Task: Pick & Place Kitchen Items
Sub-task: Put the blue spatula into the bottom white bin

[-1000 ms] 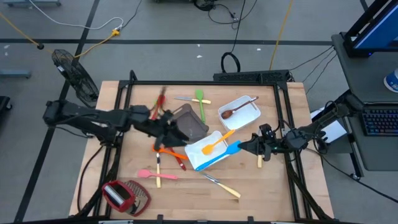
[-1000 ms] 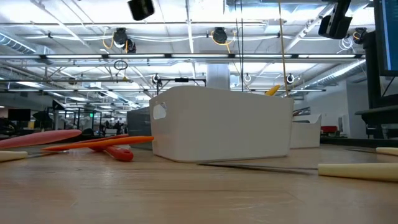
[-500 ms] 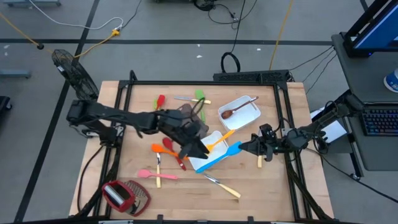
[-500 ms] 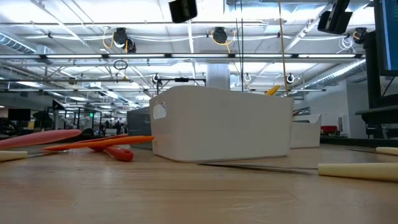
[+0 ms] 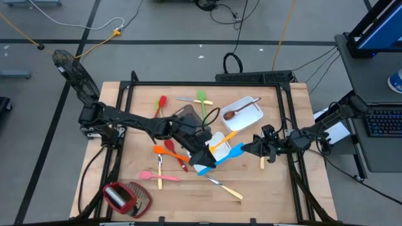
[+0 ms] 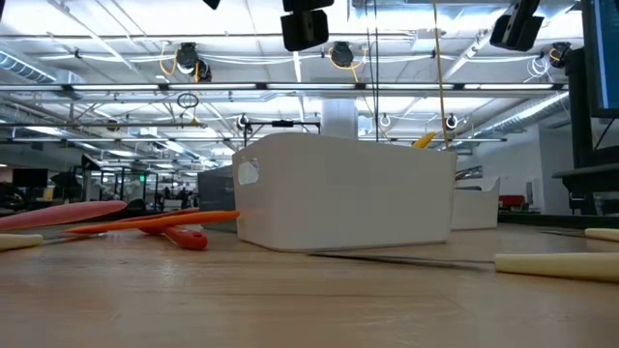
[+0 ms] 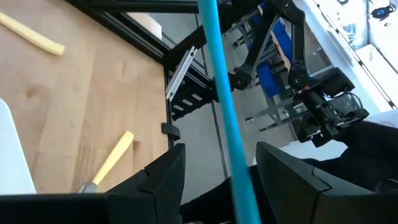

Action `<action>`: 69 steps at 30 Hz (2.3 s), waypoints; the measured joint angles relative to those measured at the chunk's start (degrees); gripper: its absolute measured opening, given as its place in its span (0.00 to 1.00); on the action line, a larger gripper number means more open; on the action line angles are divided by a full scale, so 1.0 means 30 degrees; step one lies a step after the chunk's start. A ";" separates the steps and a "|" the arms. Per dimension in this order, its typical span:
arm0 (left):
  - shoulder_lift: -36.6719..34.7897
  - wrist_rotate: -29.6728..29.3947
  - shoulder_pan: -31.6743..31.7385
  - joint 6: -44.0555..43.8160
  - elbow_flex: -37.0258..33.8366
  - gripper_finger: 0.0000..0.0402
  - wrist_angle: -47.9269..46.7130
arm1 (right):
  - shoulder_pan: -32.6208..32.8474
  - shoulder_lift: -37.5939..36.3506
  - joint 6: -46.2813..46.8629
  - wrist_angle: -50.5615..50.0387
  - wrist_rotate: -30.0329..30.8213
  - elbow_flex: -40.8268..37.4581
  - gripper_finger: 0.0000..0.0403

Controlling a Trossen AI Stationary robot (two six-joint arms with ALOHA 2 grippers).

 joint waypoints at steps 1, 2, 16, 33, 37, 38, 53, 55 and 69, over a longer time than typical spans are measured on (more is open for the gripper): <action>-0.0006 -0.0031 0.0000 0.0006 0.0000 0.50 0.0005 | -0.0043 0.0000 -0.0055 -0.0005 0.0000 0.0002 0.00; -0.0028 -0.0132 0.0013 0.0043 0.0000 0.50 -0.0025 | -0.0113 0.0001 -0.0062 -0.0006 -0.0005 0.0003 0.00; -0.0029 -0.1145 -0.0092 0.0714 0.0007 0.27 -0.1697 | -0.1549 0.0007 -0.0057 0.0289 -0.1508 0.0000 0.00; -0.0044 -0.1365 -0.0175 0.1383 0.0007 0.03 -0.1560 | -0.1641 0.0007 -0.2314 0.2184 -0.1337 0.0000 0.21; -0.0055 -0.2831 -0.0425 0.1218 0.0007 0.03 -0.1770 | -0.1633 0.0000 -0.4273 0.4233 -0.1348 0.0007 0.25; -0.0032 -0.3419 -0.0472 0.1204 0.0007 0.03 -0.1814 | -0.1630 -0.0007 -0.4923 0.4748 -0.1354 0.0007 0.26; -0.0141 -0.8417 -0.0846 0.1760 0.0000 0.03 0.3630 | -0.1597 0.0000 -1.0770 0.6990 -0.0959 0.0015 0.23; -0.0350 -0.8976 -0.0846 0.2035 0.0000 0.03 0.4143 | -0.1585 0.0000 -1.1651 0.7002 -0.0310 0.0015 0.22; -0.0536 -1.5565 -0.1194 0.3775 0.0015 0.03 0.8518 | -0.3914 -0.0101 -1.7024 0.6747 -0.0947 0.0015 0.26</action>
